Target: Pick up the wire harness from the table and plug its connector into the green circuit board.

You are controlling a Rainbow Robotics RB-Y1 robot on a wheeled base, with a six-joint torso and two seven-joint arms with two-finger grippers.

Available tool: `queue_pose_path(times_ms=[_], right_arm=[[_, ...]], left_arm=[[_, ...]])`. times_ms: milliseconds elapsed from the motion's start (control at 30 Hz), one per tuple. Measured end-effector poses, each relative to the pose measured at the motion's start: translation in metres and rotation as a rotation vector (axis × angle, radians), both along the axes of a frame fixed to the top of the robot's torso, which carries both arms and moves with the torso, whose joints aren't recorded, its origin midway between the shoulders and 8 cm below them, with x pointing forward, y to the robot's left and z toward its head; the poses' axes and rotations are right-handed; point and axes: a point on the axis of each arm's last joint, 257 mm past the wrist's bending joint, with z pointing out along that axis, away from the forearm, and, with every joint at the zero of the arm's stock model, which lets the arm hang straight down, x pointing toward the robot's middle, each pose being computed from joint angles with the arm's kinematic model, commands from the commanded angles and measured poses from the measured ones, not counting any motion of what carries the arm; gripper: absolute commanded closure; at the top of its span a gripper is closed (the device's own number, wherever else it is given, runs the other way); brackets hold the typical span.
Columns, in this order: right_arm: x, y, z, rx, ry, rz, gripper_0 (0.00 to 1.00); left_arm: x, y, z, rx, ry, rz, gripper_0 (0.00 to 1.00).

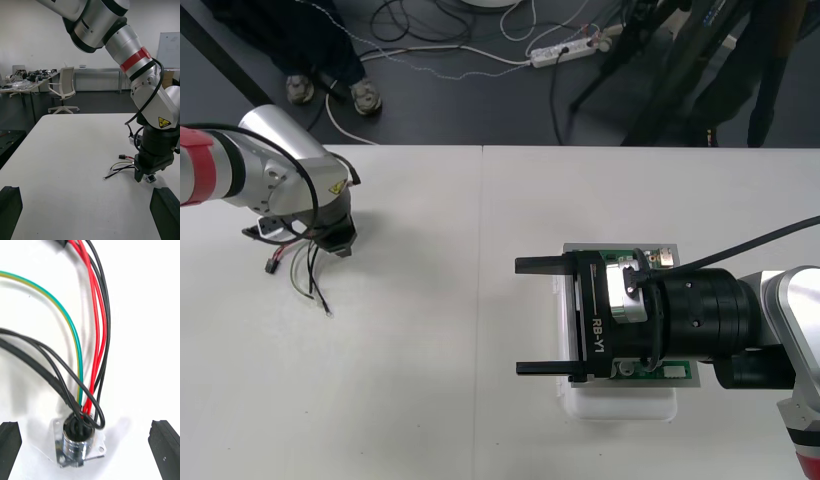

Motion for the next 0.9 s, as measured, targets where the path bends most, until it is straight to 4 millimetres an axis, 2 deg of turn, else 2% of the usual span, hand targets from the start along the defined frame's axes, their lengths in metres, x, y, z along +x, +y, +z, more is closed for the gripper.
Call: queue_pose_path(times_ms=[400, 900], right_arm=[[0.0, 0.0, 0.0, 0.0, 0.0, 0.0, 0.0], [0.0, 0.0, 0.0, 0.0, -0.001, 0.0, 0.0]], left_arm=[[0.001, 0.0, -0.013, -0.002, -0.007, 0.011, 0.0], [0.003, -0.001, -0.013, -0.002, -0.01, 0.012, 0.0]])
